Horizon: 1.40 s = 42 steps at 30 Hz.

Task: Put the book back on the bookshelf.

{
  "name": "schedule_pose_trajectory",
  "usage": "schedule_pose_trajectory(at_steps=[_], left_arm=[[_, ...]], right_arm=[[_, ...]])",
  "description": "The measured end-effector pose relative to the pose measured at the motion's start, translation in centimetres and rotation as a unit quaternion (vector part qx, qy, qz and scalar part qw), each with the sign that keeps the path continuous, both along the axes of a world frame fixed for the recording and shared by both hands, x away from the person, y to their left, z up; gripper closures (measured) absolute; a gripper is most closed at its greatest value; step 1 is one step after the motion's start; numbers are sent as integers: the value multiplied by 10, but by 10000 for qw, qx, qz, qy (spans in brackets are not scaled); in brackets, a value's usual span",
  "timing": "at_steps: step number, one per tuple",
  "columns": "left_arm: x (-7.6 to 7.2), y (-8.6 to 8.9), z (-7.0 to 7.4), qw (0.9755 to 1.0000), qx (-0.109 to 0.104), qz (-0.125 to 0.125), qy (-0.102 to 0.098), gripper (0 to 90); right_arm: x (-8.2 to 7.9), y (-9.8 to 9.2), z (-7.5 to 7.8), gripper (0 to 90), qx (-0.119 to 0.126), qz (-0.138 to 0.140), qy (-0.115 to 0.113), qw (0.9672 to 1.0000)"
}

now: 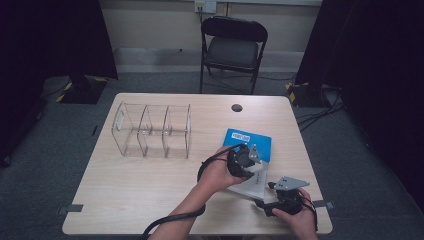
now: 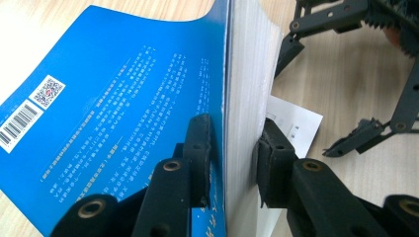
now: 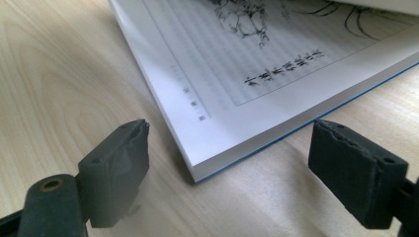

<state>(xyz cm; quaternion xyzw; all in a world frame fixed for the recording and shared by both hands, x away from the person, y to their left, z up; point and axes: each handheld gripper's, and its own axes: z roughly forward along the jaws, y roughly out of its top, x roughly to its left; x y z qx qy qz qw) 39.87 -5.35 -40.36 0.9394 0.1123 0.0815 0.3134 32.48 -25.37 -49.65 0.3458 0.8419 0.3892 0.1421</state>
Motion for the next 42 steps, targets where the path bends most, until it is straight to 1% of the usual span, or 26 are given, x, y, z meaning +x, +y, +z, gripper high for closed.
schedule_pose_trajectory(at_steps=[3, 5, 6, 7, 10, 11, 13, 15, 16, 17, 25, 26, 27, 30, 31, 32, 34, 35, 37, 38, 40, 41, 42], left_arm=[[1, -2, 1, 10000, 9, 23, 58, 708], [1, -3, 3, 9999, 64, 30, 79, 708], [2, -3, 3, 9999, 43, 50, 99, 709], [2, -3, 4, 9999, 73, 47, 114, 709], [4, -4, 8, 9998, 70, 82, 141, 711], [4, -4, 9, 9998, 109, 70, 136, 713], [5, -4, 12, 9998, 72, 123, 156, 716], [5, -4, 15, 9996, 119, 152, 182, 719], [6, -4, 17, 9996, 171, 128, 185, 720], [7, -5, 18, 9996, 157, 142, 166, 722], [13, -4, 35, 9989, 171, 342, 276, 733], [13, -5, 36, 9987, 139, 387, 306, 733], [14, -4, 39, 9987, 161, 378, 296, 734], [13, -4, 43, 9984, 108, 446, 325, 736], [13, -3, 43, 9983, 122, 450, 336, 736], [12, -2, 44, 9982, 90, 469, 361, 736], [10, -1, 44, 9984, 138, 426, 341, 736], [9, -2, 43, 9983, 117, 450, 342, 736], [7, -2, 40, 9985, 113, 441, 314, 735], [6, -2, 39, 9986, 162, 414, 304, 735], [4, -2, 37, 9985, 144, 435, 295, 735], [4, -2, 37, 9986, 185, 408, 270, 735], [3, -2, 36, 9987, 176, 398, 275, 735]], right_arm=[[1, 2, -1, 145, -25, 25, 46, 10000], [1, 3, -3, 142, -26, -9, 98, 9999], [2, 3, -3, 140, -35, -23, 82, 10000], [2, 4, -3, 140, -42, -22, 82, 10000], [3, 5, -3, 140, -87, -57, 40, 9999], [3, 5, -3, 140, -102, -81, 41, 9999], [3, 6, -3, 139, -116, -93, 31, 9999], [3, 7, -3, 137, -176, -104, 7, 9998], [3, 7, -4, 136, -194, -98, -12, 9998], [2, 8, -4, 133, -203, -96, -14, 9997], [3, 9, -4, 130, -204, -171, -8, 9996], [4, 9, -4, 129, -217, -176, -12, 9996], [4, 9, -4, 129, -208, -179, -9, 9996], [4, 10, -4, 131, -222, -218, -5, 9995], [5, 10, -4, 133, -223, -248, -10, 9994], [5, 10, -4, 135, -224, -255, -21, 9994], [6, 10, -4, 138, -233, -361, -24, 9991], [6, 10, -4, 137, -229, -385, -22, 9990], [6, 10, -4, 138, -229, -383, -27, 9990], [6, 10, -4, 138, -230, -388, -25, 9990], [6, 9, -4, 137, -235, -397, -26, 9989], [6, 9, -4, 137, -231, -417, -36, 9989], [6, 9, -4, 138, -210, -415, -31, 9989]])
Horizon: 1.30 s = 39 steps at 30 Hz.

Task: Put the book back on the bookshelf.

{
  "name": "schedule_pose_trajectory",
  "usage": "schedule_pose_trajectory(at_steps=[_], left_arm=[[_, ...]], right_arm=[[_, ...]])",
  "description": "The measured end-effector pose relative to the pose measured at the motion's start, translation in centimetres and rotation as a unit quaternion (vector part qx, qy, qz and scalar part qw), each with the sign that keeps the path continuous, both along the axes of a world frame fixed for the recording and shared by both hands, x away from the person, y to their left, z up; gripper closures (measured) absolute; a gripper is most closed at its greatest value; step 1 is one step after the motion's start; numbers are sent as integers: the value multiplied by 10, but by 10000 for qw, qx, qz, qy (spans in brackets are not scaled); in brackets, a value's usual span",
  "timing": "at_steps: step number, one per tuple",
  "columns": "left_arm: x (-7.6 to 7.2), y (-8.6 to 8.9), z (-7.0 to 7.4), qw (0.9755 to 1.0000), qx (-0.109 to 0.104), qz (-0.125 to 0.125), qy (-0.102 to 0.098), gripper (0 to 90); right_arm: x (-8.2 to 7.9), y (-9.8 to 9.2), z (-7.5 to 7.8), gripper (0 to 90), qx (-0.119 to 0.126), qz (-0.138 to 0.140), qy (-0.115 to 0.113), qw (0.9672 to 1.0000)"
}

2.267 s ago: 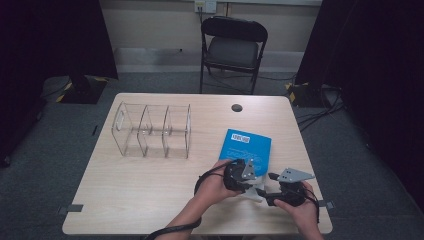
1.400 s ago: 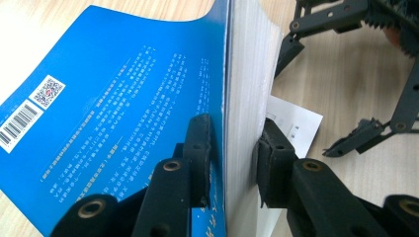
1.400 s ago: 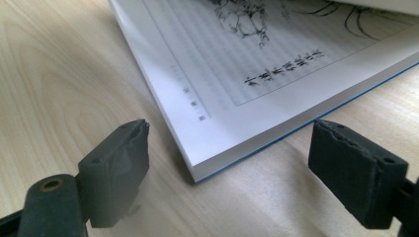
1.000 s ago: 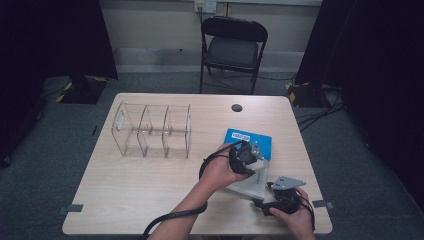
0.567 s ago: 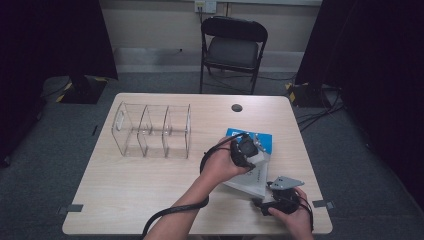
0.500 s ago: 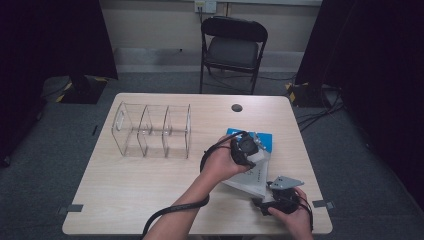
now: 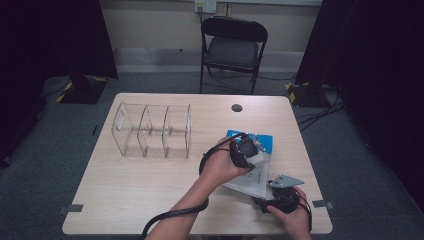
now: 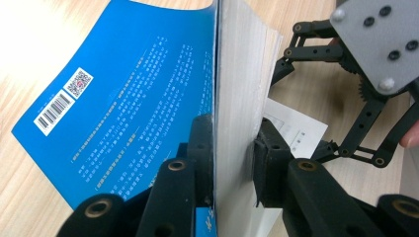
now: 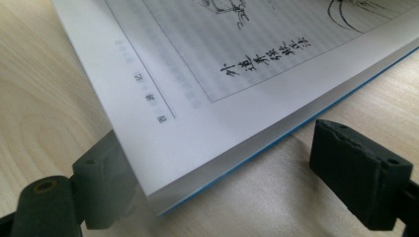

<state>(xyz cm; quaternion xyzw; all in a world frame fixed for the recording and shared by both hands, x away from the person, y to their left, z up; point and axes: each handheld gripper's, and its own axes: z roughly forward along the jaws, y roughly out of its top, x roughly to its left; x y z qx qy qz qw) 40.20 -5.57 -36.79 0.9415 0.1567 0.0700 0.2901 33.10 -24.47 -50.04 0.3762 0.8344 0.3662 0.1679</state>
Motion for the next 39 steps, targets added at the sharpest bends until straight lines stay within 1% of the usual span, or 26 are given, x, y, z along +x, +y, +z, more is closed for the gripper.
schedule_pose_trajectory(at_steps=[2, 3, 4, 6, 7, 8, 9, 11, 13, 15, 18, 21, 22, 24, 25, 26, 29, 30, 31, 32, 33, 34, 36, 38, 39], left_arm=[[-1, 0, -1, 10000, -4, -8, -1, 734], [-1, -1, -2, 10000, 36, -30, -11, 733], [-1, -1, -2, 10000, 6, -23, -16, 733], [-1, -2, -2, 10000, 39, -17, -6, 734], [0, -2, -1, 10000, 21, 8, 12, 734], [0, -3, 0, 10000, 40, 9, 20, 734], [1, -3, 1, 10000, 10, 49, 27, 734], [4, -3, 5, 9999, 26, 60, 83, 735], [6, -2, 8, 9999, -6, 97, 122, 735], [10, -3, 15, 9998, 46, 119, 172, 736], [17, -7, 25, 9994, 99, 198, 257, 737], [21, -9, 32, 9989, 42, 328, 333, 737], [20, -9, 32, 9990, 66, 298, 317, 737], [18, -8, 29, 9990, 84, 295, 339, 737], [17, -7, 26, 9991, 115, 240, 337, 736], [16, -6, 24, 9990, 103, 250, 343, 736], [12, -5, 19, 9992, 175, 216, 284, 736], [11, -5, 18, 9991, 181, 218, 300, 735], [10, -5, 16, 9992, 180, 206, 286, 734], [10, -5, 16, 9993, 180, 191, 276, 733], [9, -5, 14, 9993, 127, 231, 277, 733], [9, -5, 14, 9993, 171, 182, 267, 732], [8, -6, 12, 9994, 164, 159, 241, 731], [7, -6, 11, 9993, 167, 185, 281, 731], [8, -6, 11, 9993, 172, 173, 280, 731]], right_arm=[[-1, 0, 0, 151, 9, -40, -11, 10000], [-2, -1, 0, 155, 10, -48, -17, 10000], [-2, -1, 0, 156, 18, -50, -22, 10000], [-1, -2, 1, 158, 87, -54, 2, 9999], [-1, -2, 0, 160, 79, -44, 26, 10000], [-1, -2, 0, 160, 50, -31, 15, 10000], [-2, -1, 0, 159, 27, -28, -4, 10000], [-2, -1, 0, 150, 22, -28, 4, 10000], [-2, 0, 0, 139, 18, -44, 21, 10000], [-2, 2, 0, 138, -15, -11, -11, 10000], [-3, 4, 0, 134, -13, -90, 14, 10000], [-2, 5, 0, 138, 3, -174, 20, 9998], [-2, 4, 0, 140, 3, -223, 15, 9997], [-1, 4, 0, 135, 7, -203, 10, 9998], [-1, 4, 0, 133, 4, -194, 14, 9998], [-1, 4, 0, 134, -9, -192, 9, 9998], [-2, 3, 0, 142, 6, -223, 3, 9998], [-3, 2, 1, 156, 63, -284, -62, 9996], [-3, 0, 1, 156, 170, -339, -137, 9992], [-3, -1, 2, 157, 252, -375, -107, 9989], [-3, -2, 2, 157, 279, -387, -105, 9988], [-3, -4, 2, 157, 303, -413, -67, 9987], [-3, -4, 2, 157, 290, -400, -108, 9987], [-4, -5, 2, 157, 335, -424, -158, 9984], [-3, -5, 2, 157, 325, -393, -131, 9986]])
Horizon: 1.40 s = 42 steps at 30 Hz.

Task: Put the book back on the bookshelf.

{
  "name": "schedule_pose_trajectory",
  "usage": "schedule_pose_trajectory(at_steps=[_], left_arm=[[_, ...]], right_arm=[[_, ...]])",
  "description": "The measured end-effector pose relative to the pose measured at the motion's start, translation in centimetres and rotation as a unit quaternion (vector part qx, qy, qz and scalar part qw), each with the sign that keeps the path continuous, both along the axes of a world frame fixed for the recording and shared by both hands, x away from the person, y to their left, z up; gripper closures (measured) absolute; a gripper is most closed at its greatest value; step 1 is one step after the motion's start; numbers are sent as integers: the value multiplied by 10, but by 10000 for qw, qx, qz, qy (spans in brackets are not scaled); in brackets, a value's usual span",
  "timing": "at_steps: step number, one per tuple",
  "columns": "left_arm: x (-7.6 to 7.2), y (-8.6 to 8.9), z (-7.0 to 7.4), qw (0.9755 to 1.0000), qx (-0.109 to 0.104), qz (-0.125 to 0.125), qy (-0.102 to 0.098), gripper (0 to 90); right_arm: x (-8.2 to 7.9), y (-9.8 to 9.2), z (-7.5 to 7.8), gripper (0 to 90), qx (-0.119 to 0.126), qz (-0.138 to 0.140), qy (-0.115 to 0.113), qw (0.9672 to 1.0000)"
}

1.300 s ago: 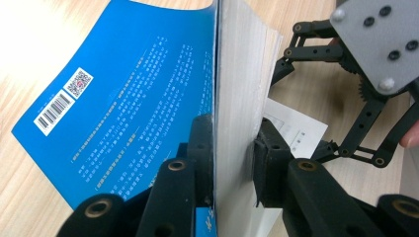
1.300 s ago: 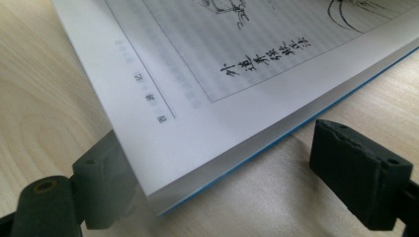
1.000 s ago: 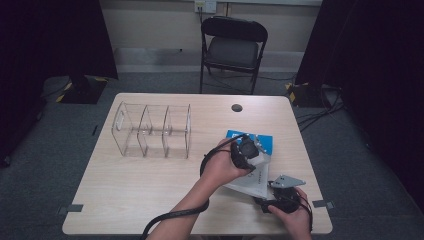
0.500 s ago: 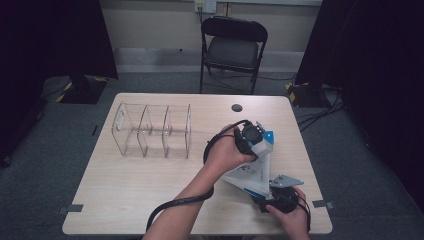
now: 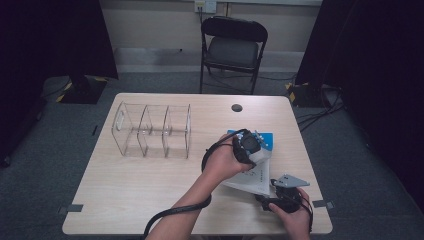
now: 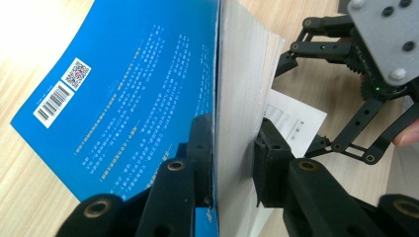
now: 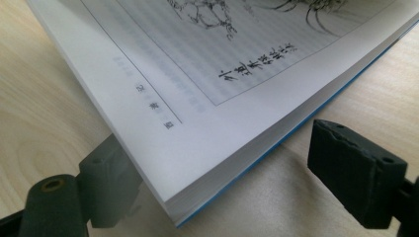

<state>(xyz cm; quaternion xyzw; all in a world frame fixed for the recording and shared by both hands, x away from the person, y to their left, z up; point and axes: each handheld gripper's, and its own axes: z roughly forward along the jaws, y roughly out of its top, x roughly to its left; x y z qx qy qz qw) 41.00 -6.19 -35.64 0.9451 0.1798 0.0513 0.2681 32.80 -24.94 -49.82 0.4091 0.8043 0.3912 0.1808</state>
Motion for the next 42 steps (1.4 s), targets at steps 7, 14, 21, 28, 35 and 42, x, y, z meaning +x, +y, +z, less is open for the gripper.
schedule_pose_trajectory(at_steps=[7, 14, 21, 28, 35, 42], left_arm=[[0, -2, 0, 10000, 8, 46, 2, 732], [-2, -2, -3, 10000, 14, 16, 7, 731], [-6, -1, -9, 10000, -13, -2, -44, 731], [-10, 0, -15, 9999, 39, -77, -67, 729], [-16, 2, -19, 9997, 119, -176, -78, 727], [-25, 8, -20, 9997, 73, -239, -55, 725]], right_arm=[[1, 0, -1, 153, -64, 15, 55, 10000], [2, 1, -1, 152, -106, 43, 94, 9999], [2, 2, -1, 154, -192, -25, 17, 9998], [6, 4, 0, 153, -185, 33, -150, 9997], [9, 6, 1, 149, -182, 151, -403, 9989], [7, 7, 3, 144, -218, 276, -714, 9968]])
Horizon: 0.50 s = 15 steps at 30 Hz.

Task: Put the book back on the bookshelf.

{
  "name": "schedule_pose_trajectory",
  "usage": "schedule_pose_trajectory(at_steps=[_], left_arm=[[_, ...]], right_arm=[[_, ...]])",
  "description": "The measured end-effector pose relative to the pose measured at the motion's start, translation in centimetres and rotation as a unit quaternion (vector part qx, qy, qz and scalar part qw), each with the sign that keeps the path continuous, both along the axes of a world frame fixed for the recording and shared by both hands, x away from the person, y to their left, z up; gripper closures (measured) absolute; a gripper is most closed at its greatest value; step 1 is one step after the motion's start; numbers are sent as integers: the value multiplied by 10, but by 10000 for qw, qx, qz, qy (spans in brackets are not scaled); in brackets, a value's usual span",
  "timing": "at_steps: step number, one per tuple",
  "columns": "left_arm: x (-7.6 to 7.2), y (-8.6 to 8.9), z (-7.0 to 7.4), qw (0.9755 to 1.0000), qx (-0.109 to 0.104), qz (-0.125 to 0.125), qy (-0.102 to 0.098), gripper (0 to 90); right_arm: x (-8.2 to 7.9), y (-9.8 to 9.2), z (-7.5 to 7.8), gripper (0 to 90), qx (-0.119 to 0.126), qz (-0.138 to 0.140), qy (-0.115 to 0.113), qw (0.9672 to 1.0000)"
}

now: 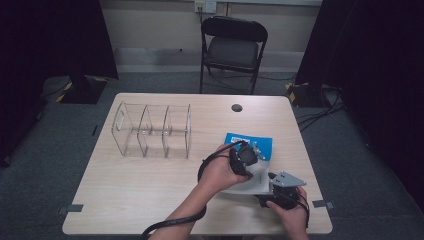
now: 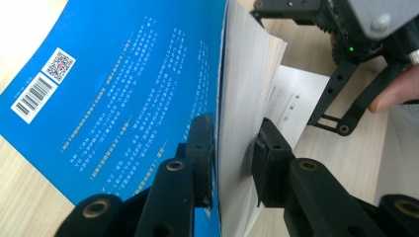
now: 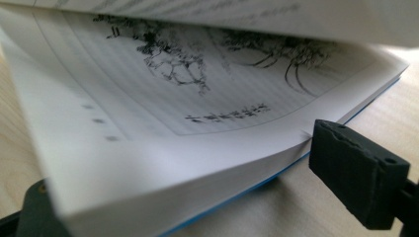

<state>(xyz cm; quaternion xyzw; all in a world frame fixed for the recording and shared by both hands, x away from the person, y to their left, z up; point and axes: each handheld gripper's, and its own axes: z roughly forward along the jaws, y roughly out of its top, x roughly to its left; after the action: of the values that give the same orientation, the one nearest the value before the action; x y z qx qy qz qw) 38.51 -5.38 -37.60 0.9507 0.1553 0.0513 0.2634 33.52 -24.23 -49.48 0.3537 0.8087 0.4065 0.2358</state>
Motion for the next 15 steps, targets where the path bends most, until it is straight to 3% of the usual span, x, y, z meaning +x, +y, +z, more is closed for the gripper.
schedule_pose_trajectory(at_steps=[3, 9, 15], left_arm=[[-2, 0, -6, 10000, -23, -29, -27, 720], [-6, -2, -25, 9999, 34, -137, 96, 703], [-8, -2, -30, 9997, 105, -208, 47, 698]], right_arm=[[-2, 2, 4, 144, -45, 45, -206, 9998], [-3, 2, 2, 144, -179, 180, -280, 9993], [-2, -2, 0, 144, -50, 169, -215, 9996]])
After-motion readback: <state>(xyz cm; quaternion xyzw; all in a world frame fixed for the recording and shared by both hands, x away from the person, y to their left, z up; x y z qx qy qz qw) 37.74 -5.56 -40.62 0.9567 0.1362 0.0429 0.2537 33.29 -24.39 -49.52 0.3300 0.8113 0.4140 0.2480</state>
